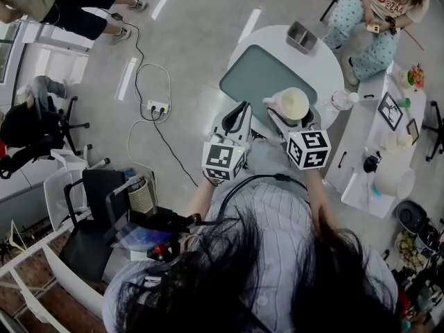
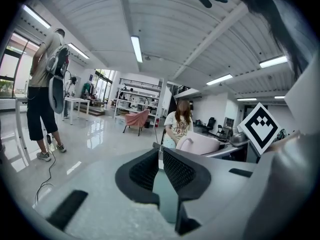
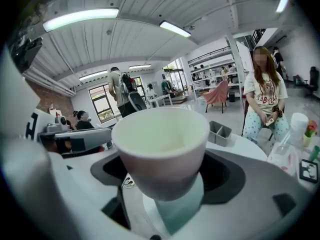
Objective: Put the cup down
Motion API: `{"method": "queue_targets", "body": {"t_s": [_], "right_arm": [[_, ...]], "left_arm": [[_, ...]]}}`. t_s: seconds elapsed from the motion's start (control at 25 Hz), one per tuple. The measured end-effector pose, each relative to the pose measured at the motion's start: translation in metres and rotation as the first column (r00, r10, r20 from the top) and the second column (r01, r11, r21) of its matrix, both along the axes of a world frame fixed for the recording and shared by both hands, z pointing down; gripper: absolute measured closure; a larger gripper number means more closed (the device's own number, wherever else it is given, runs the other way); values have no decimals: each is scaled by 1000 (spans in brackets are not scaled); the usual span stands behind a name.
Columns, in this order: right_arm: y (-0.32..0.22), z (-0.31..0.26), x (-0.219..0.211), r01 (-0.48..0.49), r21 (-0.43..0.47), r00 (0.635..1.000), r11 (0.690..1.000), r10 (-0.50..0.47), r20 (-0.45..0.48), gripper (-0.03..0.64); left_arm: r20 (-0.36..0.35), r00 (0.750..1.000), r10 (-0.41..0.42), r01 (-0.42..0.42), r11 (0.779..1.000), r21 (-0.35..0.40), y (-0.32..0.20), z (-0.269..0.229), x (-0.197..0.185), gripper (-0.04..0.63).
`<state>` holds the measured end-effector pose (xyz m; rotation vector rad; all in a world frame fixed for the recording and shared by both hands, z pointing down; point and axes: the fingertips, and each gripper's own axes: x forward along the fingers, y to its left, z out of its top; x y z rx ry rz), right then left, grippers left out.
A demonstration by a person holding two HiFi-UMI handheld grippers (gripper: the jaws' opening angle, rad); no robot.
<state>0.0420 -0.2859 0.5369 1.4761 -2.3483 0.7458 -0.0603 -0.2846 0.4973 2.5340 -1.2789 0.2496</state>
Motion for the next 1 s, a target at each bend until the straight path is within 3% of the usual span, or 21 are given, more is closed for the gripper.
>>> {"method": "queue_targets", "body": {"t_s": [0.2,0.48,1.0], "right_arm": [[-28,22,6,1,-38,1000,999,0,15,204],[-61,63,13,35,-81,998,996,-40,-58,204],[-100,130,9,62,-143,993,988,-75,-86,204]], "left_arm": [[13,1000,-4,4,1000,-2,-20,5,6,557],[25,999,-25,26,999,-34,-43,19,10,557],[68,997,-26,31,997,-70,-68,35,13,557]]}}
